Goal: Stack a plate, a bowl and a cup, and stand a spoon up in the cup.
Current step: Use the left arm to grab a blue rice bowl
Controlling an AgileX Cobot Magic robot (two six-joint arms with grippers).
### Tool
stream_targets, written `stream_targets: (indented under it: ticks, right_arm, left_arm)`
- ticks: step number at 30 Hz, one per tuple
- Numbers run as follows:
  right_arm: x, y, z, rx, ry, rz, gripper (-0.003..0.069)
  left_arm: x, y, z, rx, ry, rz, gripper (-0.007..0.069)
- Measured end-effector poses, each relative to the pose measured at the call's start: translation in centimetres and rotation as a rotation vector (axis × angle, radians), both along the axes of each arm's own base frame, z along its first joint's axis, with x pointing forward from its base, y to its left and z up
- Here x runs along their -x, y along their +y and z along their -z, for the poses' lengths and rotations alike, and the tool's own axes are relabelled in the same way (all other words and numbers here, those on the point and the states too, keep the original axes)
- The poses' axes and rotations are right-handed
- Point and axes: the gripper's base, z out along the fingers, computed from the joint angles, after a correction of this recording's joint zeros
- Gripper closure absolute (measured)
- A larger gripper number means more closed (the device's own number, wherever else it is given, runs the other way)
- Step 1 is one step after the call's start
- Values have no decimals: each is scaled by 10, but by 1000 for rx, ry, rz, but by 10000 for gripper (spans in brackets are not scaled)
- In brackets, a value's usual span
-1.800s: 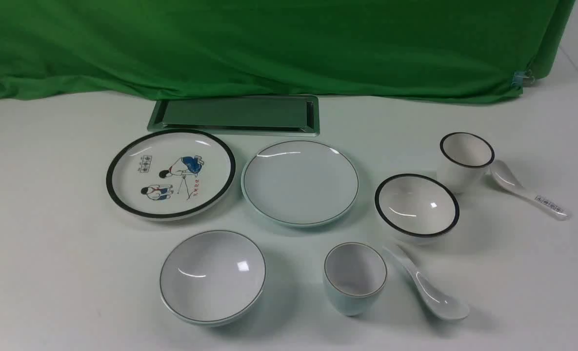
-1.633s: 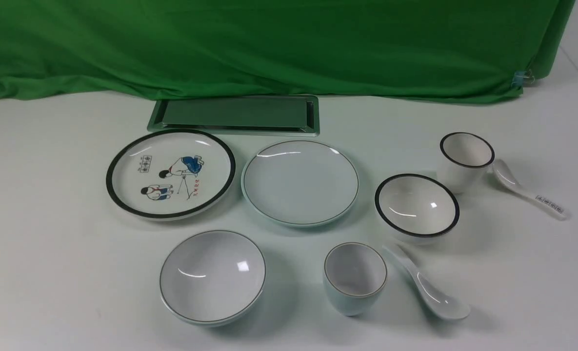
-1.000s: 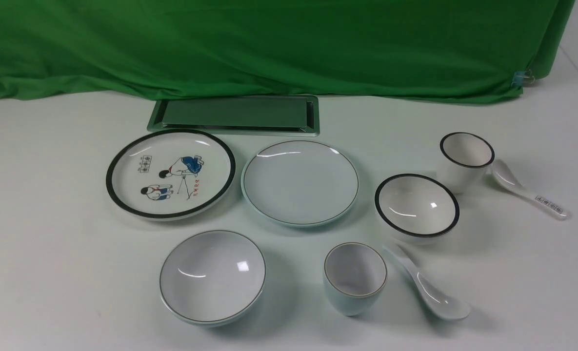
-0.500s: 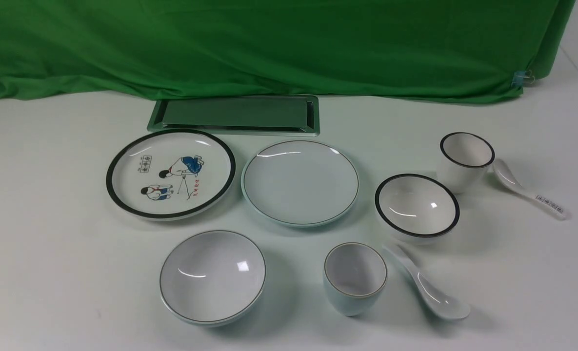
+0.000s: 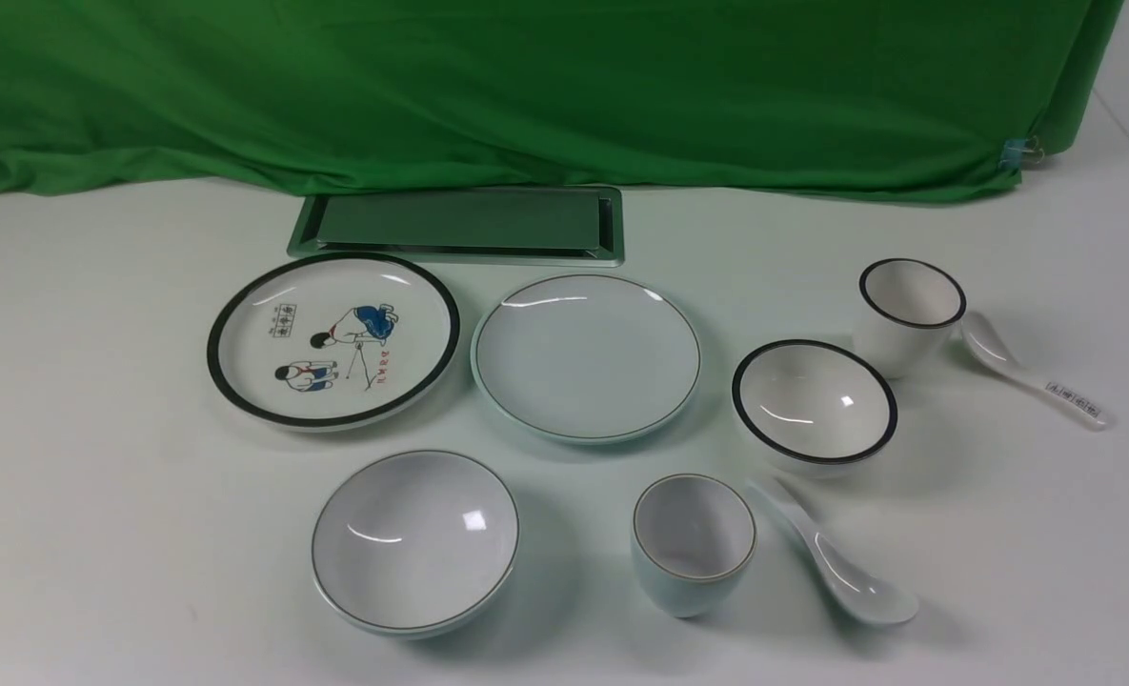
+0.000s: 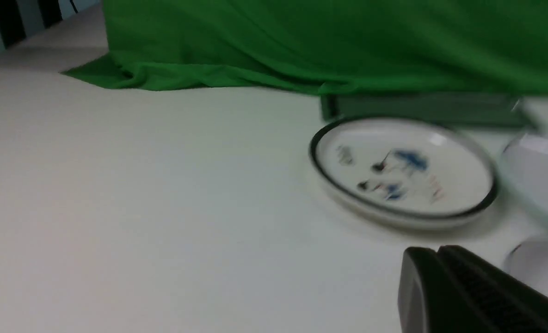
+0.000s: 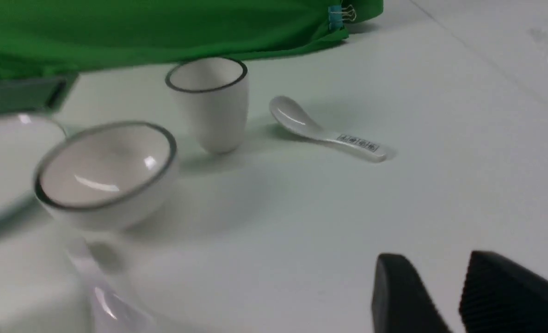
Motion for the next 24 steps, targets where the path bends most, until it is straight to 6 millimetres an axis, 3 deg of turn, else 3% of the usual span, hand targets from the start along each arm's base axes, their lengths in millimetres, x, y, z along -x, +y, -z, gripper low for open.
stream_targets:
  ticks: [1,3,4,5,6,9,13,16,18,19,20,22,24]
  right_arm:
    - [0,2,-1,-278,-19,38,416]
    - [-1,4,-2,-615,-44,90,416]
    - [-1,4,-2,-643,-47,95,416]
    - [-1,4,-3,-824,-59,126,417]
    - [-1,5,-3,-869,-60,135,417]
    - [-1,4,-3,-867,-62,139,417]
    - [-1,2,-4,-712,-73,123,418]
    - [-1,2,-7,-634,-100,103,424]
    - [-2,2,-8,-577,-116,87,426]
    - [-1,2,-13,-462,-121,52,440]
    - [-1,2,-14,-462,-123,51,443]
    - [-2,4,-36,-284,-150,-11,513]
    - [-7,5,-64,-105,-148,-62,604]
  left_arm:
    - [0,-1,-4,431,-61,-2,653]
    - [0,-2,-7,868,-110,1,653]
    - [0,-2,-8,902,-113,2,653]
    - [0,-1,-9,1075,-131,2,653]
    - [0,-1,-9,1090,-136,0,653]
    - [0,0,-10,1076,-148,-6,653]
    - [0,0,-10,1047,-154,-9,653]
    - [1,-1,-16,918,-143,6,653]
    - [4,-3,-29,797,-146,33,653]
    - [10,-6,-53,603,-157,67,653]
    - [11,-7,-56,592,-157,72,653]
    - [16,-10,-85,364,-108,89,653]
    - [7,-10,-110,163,49,91,653]
